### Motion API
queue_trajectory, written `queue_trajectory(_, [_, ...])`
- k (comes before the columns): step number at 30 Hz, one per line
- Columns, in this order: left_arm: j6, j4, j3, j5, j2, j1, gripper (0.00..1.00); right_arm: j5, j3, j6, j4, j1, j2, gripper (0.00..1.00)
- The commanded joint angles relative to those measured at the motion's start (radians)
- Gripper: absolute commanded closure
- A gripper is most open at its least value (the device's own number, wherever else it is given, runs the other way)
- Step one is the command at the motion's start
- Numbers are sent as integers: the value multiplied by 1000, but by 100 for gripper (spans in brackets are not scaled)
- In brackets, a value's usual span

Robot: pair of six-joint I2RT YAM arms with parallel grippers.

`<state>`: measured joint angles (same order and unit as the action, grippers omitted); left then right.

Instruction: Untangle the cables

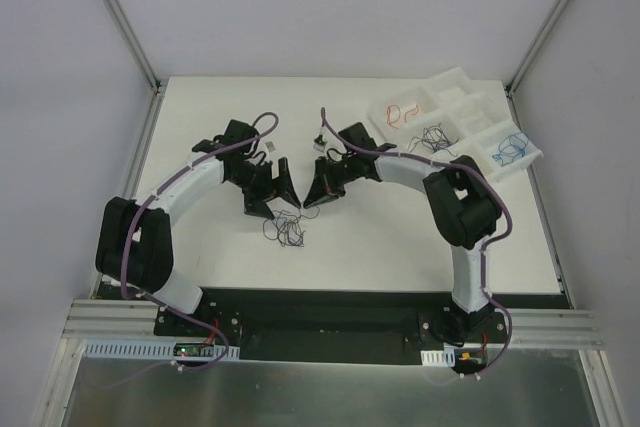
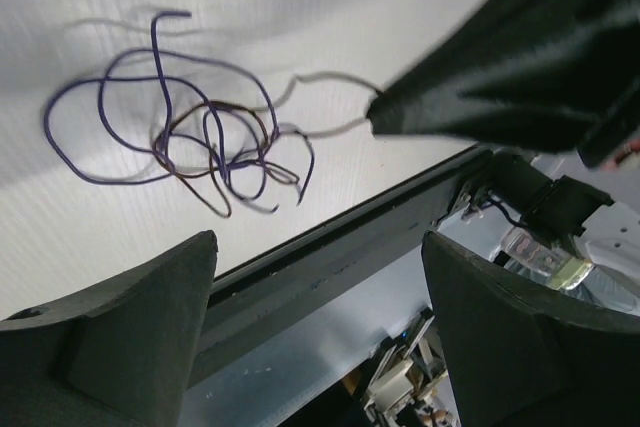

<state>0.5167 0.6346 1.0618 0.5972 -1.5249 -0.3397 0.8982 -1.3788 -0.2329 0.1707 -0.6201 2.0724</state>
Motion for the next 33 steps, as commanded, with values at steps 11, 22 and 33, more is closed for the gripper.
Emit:
queue_trajectory(11, [26, -68, 43, 52, -158, 22, 14, 117, 35, -388, -310, 3, -308, 100])
queue_trajectory(22, [14, -145, 93, 35, -380, 56, 12, 137, -196, -563, -312, 13, -443, 100])
queue_trajectory(33, [-37, -177, -65, -11, -264, 156, 15, 87, -673, -678, -224, 137, -477, 100])
